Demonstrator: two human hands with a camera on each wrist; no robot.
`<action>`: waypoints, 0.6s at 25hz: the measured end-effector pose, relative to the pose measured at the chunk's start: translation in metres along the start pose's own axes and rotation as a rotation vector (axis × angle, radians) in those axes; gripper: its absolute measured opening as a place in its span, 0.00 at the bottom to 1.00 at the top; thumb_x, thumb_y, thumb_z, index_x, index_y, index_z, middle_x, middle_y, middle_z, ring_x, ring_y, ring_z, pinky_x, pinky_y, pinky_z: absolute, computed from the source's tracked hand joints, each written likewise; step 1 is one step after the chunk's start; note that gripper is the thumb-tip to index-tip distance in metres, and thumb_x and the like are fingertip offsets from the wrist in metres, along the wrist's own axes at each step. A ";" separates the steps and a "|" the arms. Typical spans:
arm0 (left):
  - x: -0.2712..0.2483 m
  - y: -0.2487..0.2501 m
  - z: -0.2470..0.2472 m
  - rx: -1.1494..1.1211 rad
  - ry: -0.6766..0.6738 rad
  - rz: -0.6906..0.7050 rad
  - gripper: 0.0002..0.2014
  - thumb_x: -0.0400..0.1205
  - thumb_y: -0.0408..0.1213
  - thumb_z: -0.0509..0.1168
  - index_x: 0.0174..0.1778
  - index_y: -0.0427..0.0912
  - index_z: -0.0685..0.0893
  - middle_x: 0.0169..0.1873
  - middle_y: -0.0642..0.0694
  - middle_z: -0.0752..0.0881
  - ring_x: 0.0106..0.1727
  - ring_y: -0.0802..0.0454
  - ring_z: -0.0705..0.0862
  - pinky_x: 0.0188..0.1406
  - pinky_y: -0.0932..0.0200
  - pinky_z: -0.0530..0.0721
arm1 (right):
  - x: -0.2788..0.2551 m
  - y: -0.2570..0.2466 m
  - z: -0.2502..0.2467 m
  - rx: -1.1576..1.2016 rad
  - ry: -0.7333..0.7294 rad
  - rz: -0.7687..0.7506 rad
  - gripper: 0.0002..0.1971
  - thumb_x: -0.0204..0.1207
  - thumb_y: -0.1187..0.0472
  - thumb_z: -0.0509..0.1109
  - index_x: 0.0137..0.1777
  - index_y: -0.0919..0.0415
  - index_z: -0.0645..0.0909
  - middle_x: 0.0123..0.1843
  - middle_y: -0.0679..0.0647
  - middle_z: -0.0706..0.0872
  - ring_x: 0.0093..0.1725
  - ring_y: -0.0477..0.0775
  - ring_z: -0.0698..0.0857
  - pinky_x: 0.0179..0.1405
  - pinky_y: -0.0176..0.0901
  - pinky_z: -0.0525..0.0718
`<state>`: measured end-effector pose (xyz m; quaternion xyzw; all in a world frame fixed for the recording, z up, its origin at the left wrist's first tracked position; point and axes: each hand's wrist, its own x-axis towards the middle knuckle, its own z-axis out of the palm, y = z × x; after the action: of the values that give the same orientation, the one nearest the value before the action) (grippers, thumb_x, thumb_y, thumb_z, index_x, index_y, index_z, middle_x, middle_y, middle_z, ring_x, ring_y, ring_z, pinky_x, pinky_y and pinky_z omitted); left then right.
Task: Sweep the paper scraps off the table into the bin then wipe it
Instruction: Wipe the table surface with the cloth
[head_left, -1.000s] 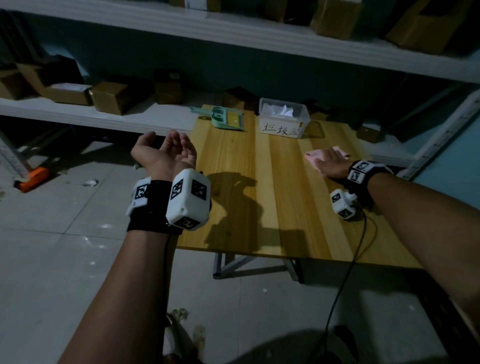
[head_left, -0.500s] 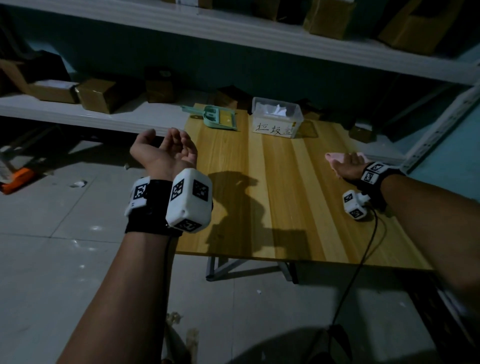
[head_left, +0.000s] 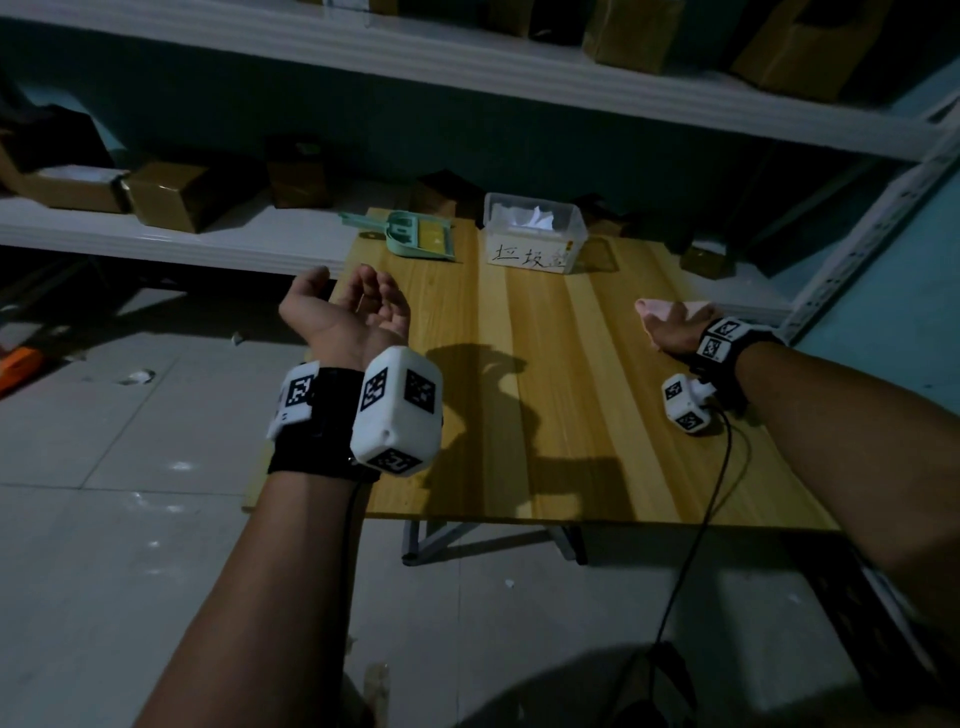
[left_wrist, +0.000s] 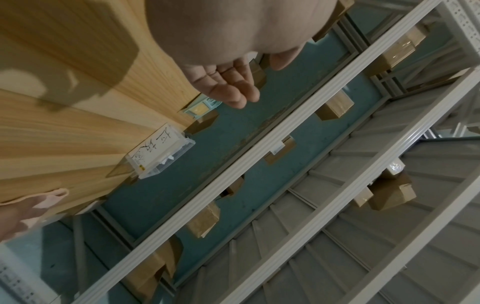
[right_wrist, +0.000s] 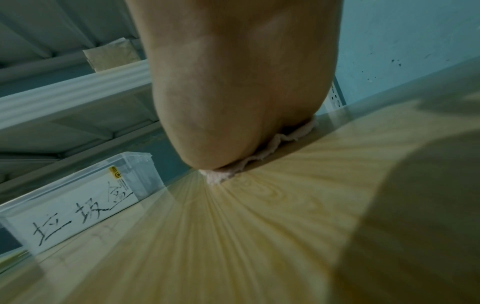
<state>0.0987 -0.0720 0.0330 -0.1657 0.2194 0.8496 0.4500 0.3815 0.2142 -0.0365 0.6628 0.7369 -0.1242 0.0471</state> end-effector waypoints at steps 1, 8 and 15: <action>0.000 -0.003 0.000 0.009 -0.003 -0.005 0.13 0.77 0.44 0.63 0.41 0.36 0.81 0.33 0.44 0.81 0.27 0.48 0.80 0.32 0.64 0.73 | 0.000 0.000 -0.001 0.017 -0.013 -0.002 0.52 0.67 0.18 0.38 0.88 0.47 0.44 0.89 0.58 0.45 0.86 0.65 0.48 0.86 0.57 0.48; 0.003 -0.020 -0.004 0.060 -0.022 -0.030 0.13 0.77 0.44 0.62 0.40 0.36 0.79 0.32 0.44 0.81 0.26 0.48 0.80 0.31 0.64 0.74 | 0.036 0.018 -0.002 0.051 -0.030 -0.012 0.56 0.58 0.12 0.38 0.86 0.39 0.49 0.89 0.56 0.48 0.86 0.66 0.53 0.85 0.55 0.55; 0.014 -0.006 0.000 0.028 -0.019 0.024 0.12 0.76 0.44 0.62 0.42 0.37 0.80 0.38 0.45 0.80 0.29 0.48 0.80 0.34 0.63 0.74 | 0.023 -0.006 -0.017 0.106 0.020 -0.027 0.36 0.81 0.31 0.49 0.86 0.46 0.55 0.88 0.56 0.52 0.86 0.63 0.54 0.83 0.47 0.49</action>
<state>0.0957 -0.0594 0.0245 -0.1487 0.2292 0.8533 0.4442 0.3745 0.2397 -0.0252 0.6557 0.7385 -0.1571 0.0030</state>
